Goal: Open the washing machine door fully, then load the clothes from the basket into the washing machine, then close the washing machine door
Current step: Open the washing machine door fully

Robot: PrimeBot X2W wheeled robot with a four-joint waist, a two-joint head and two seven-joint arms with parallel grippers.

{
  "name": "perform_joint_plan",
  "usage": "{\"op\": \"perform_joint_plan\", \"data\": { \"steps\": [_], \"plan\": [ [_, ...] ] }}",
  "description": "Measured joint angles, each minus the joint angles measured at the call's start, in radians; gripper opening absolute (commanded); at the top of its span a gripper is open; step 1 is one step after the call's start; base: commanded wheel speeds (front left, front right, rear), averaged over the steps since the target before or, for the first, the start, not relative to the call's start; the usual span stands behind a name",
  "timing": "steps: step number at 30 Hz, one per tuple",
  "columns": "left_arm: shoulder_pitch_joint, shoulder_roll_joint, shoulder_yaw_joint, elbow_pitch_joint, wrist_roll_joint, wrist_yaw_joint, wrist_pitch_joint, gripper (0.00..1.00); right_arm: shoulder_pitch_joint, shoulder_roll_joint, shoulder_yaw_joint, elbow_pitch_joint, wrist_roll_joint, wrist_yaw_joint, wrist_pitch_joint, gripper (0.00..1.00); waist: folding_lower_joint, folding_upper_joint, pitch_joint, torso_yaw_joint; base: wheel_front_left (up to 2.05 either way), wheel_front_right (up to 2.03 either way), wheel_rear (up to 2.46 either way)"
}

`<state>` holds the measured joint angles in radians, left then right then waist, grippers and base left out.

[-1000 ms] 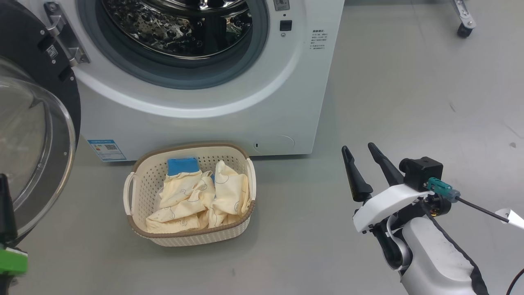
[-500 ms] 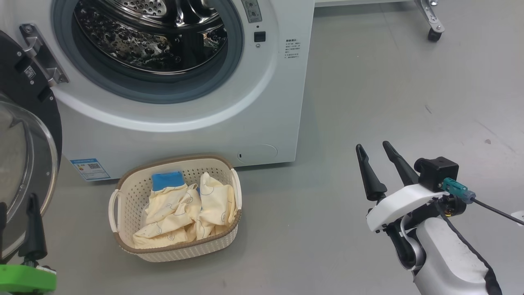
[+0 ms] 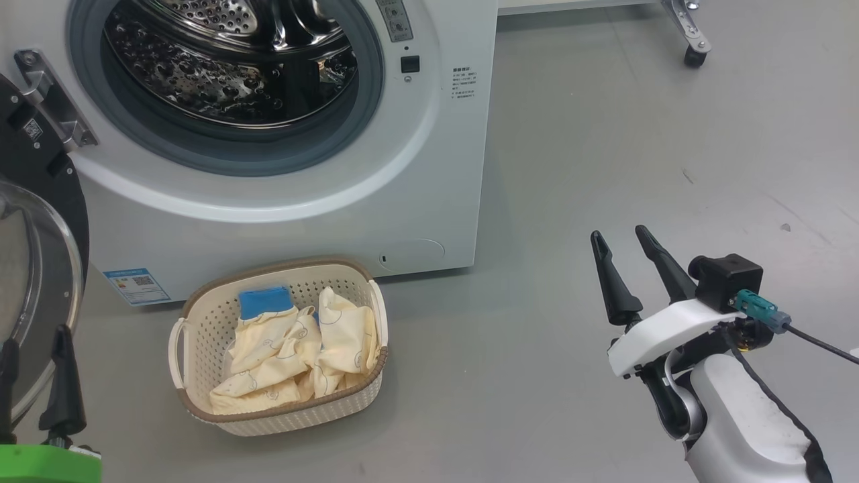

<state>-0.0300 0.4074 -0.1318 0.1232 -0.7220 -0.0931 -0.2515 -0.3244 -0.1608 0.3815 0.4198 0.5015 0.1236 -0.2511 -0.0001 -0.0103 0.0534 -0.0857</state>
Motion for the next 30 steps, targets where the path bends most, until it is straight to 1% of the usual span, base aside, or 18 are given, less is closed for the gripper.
{"op": "perform_joint_plan", "data": {
  "steps": [27,30],
  "plan": [
    [0.016,-0.02,0.052,-0.044,0.031,-0.002,0.0,1.0,0.026,0.004,-0.014,-0.036,0.0,0.0,0.0,1.0,0.0,0.0,0.018,0.003,0.0,0.0,0.0],
    [0.016,-0.021,0.054,-0.047,0.034,-0.01,0.0,1.0,0.033,0.005,-0.014,-0.036,0.0,0.0,0.0,1.0,0.0,0.0,0.02,0.003,0.0,0.0,0.0]
  ]
}}
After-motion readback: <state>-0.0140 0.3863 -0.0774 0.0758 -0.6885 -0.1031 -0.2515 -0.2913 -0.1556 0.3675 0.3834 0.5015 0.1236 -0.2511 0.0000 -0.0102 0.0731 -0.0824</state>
